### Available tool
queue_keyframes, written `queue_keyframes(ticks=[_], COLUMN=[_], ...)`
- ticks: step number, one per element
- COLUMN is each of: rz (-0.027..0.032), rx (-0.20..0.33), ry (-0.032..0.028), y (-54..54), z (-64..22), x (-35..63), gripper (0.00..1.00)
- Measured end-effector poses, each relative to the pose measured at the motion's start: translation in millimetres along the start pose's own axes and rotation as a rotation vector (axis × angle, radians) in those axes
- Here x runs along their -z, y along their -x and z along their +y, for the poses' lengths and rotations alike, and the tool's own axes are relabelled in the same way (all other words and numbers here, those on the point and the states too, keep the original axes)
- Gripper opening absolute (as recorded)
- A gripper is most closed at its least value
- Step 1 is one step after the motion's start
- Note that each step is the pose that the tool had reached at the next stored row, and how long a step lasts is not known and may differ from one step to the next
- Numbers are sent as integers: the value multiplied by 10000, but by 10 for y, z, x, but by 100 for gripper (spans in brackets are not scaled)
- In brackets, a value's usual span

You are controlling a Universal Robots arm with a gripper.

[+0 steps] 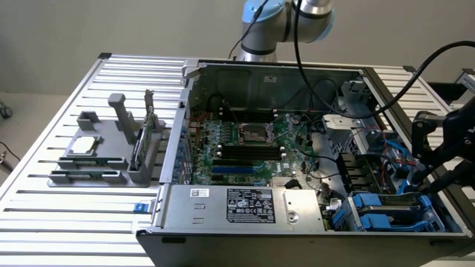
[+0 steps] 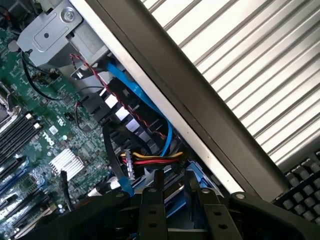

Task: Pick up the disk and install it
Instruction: 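Insert the first disk wire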

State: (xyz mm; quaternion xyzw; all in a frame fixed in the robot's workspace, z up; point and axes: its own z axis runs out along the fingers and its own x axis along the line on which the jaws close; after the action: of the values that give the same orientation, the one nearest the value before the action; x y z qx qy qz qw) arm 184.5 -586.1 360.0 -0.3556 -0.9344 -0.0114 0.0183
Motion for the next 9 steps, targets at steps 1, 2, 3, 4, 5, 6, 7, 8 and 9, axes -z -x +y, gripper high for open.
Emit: queue_keyframes(ticks=[1,2,3,4,5,6,7,8,9], rz=[-1,0,-1,-2,-3,-4,-5,-5,-4], rx=[-87,-188,-293,-403,-519,-638,-768,-887,-1002], ry=[4,9,14,17,22,26,31,35,39], y=[5,10,13,16,19,21,23,25,27], z=[-5,-10,-14,-17,-19,-21,-24,-25,-26], x=[-7,-16,-25,-33,-42,-52,-62,-72,-82], gripper=[31,31,31,31,31,31,31,31,31])
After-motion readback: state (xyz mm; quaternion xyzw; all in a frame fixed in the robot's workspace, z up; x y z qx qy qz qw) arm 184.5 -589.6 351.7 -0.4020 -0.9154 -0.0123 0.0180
